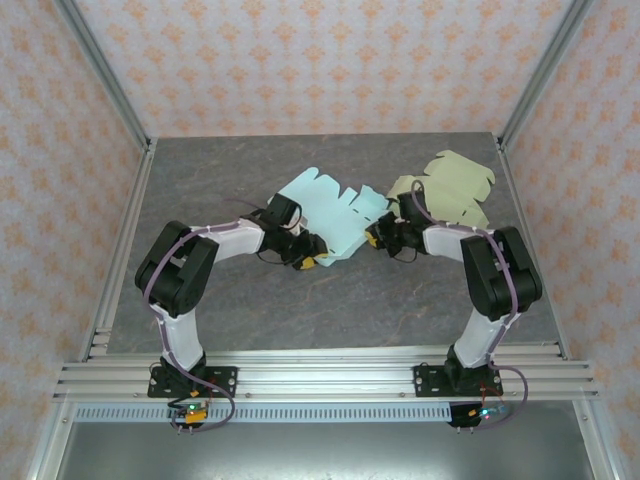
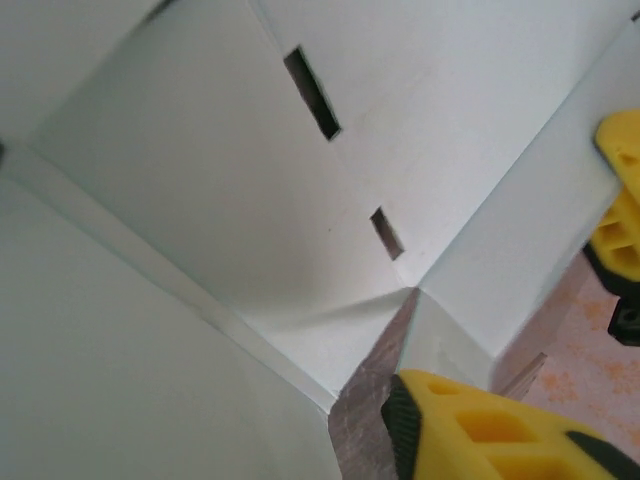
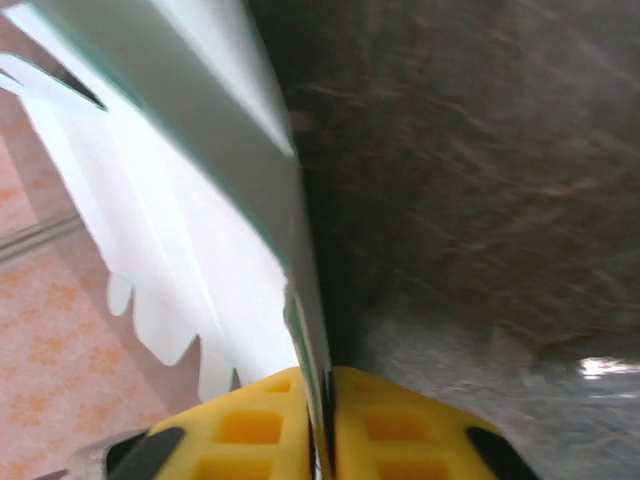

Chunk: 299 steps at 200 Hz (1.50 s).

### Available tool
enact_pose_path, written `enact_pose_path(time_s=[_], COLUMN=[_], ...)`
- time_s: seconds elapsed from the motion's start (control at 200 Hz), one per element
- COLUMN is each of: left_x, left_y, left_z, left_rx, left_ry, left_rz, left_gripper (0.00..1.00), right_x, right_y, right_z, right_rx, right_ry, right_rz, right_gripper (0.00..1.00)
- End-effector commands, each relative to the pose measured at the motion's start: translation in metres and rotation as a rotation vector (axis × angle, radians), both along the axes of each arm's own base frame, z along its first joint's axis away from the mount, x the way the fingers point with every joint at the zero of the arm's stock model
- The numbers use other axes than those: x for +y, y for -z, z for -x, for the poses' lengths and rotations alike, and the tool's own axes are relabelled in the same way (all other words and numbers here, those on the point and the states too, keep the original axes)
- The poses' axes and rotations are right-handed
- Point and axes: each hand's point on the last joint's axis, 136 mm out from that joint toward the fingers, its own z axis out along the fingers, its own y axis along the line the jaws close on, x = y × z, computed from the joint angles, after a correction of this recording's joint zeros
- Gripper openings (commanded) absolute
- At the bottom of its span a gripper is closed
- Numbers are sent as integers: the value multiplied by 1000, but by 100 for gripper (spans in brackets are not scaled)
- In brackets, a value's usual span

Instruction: Fold the paper box

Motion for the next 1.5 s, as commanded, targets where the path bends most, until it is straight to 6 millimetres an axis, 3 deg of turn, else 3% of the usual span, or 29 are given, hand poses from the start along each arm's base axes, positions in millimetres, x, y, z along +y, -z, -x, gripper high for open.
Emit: enact_pose_path(time_s=[0.0, 0.135, 0.25, 0.35, 0.4, 0.496, 0.606, 0.706, 0.836, 1.076, 1.176, 1.231, 1.301, 1.457, 1.492], left_x=[-1, 48, 109, 140, 140, 113, 81, 52, 20, -7, -17, -15, -8, -14, -16], left_y=[-45, -111, -161, -186, -193, -202, -211, -199, -167, -123, -102, -89, -79, -89, -88], left_z=[-10, -35, -57, -74, -85, -104, -114, -108, -93, -67, -58, -61, -69, -72, -71], left_rx=[-97, -278, -431, -555, -614, -697, -817, -889, -875, -843, -804, -791, -782, -816, -802], left_ry=[41, -8, -111, -117, -80, 43, 183, 332, 460, 449, 477, 453, 390, 344, 347], left_rz=[32, -48, -190, -329, -354, -257, -145, -104, -52, -27, -61, -105, -144, -86, -70], left_gripper=[57, 89, 97, 98, 98, 98, 100, 100, 100, 99, 94, 84, 56, 20, 13], right_x=[1, -14, -28, -24, -14, -4, -16, -28, -33, -5, 6, 9, 12, 15, 16], right_y=[-22, -41, -55, -65, -68, -72, -69, -61, -53, -56, -53, -52, -53, -67, -76], right_z=[-16, -15, -8, -2, 6, 22, 22, 18, 6, -5, -10, -14, -15, -32, -39], right_rx=[-99, -211, -277, -348, -419, -518, -546, -545, -642, -847, -883, -903, -927, -960, -973], right_ry=[-111, -345, -628, -814, -940, -1178, -1370, -1499, -1622, -1685, -1694, -1687, -1669, -1497, -1418], right_rz=[94, 340, 545, 578, 580, 652, 793, 896, 1007, 980, 991, 997, 990, 1006, 1007], right_gripper=[7, 7, 8, 8, 8, 2, 1, 0, 0, 0, 0, 0, 1, 10, 17])
